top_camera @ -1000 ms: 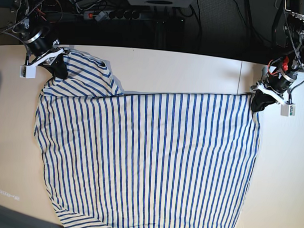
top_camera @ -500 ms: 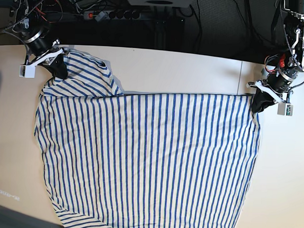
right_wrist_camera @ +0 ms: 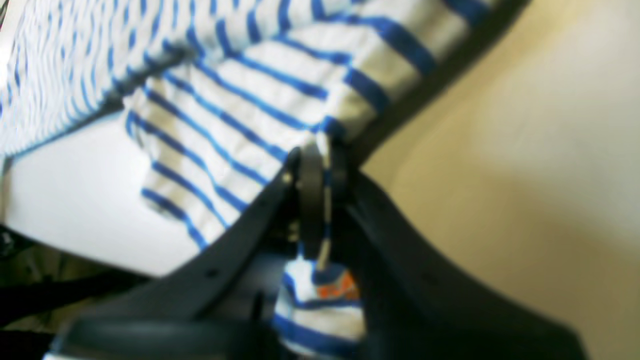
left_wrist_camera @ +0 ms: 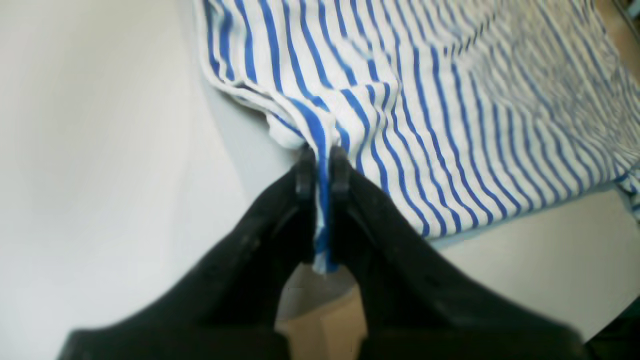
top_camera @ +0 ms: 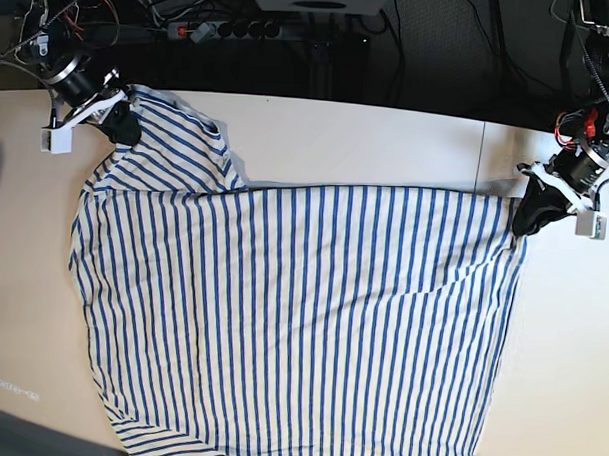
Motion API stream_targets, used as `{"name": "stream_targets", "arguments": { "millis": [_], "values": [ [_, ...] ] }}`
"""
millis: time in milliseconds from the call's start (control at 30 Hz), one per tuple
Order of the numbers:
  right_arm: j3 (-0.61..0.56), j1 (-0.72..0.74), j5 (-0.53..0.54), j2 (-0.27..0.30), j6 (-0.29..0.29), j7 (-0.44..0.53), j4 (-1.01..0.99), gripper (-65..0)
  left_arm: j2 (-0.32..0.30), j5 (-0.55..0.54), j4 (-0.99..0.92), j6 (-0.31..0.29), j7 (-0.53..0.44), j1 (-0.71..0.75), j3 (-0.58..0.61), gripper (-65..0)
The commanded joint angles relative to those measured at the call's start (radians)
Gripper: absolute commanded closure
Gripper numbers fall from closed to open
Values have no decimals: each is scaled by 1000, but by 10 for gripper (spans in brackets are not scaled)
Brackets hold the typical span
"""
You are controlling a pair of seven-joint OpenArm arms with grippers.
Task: Fold the T-shirt properly
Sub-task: 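Hold both corners and lift the shirt edge off the table, then pull both held corners across the shirt toward the hem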
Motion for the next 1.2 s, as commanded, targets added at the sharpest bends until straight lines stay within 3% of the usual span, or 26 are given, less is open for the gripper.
{"name": "stream_targets", "arguments": {
  "millis": [0, 267, 600, 733, 933, 1167],
  "values": [
    [31, -3, 34, 29, 38, 17, 34, 0, -28, -27, 26, -32, -5, -7, -11, 0],
    [71, 21, 74, 167, 38, 18, 90, 0, -95, -69, 81, -32, 1, -34, -14, 0],
    [64, 169, 76, 330, 38, 12, 89, 0, -98, -64, 81, -32, 24, -114, -14, 0],
    [-9, 237, 67, 375, 38, 11, 83, 0, -98, -63, 81, -32, 24, -141, -2, 0],
    [-179, 384, -2, 396, 37, 15, 22, 0, -98, 4, 50, -32, 23, -202, 37, 0],
    [-319, 604, -44, 396, 37, 19, -169, 0, -98, 11, -175, -32, 19, -353, 98, 0]
  ]
}}
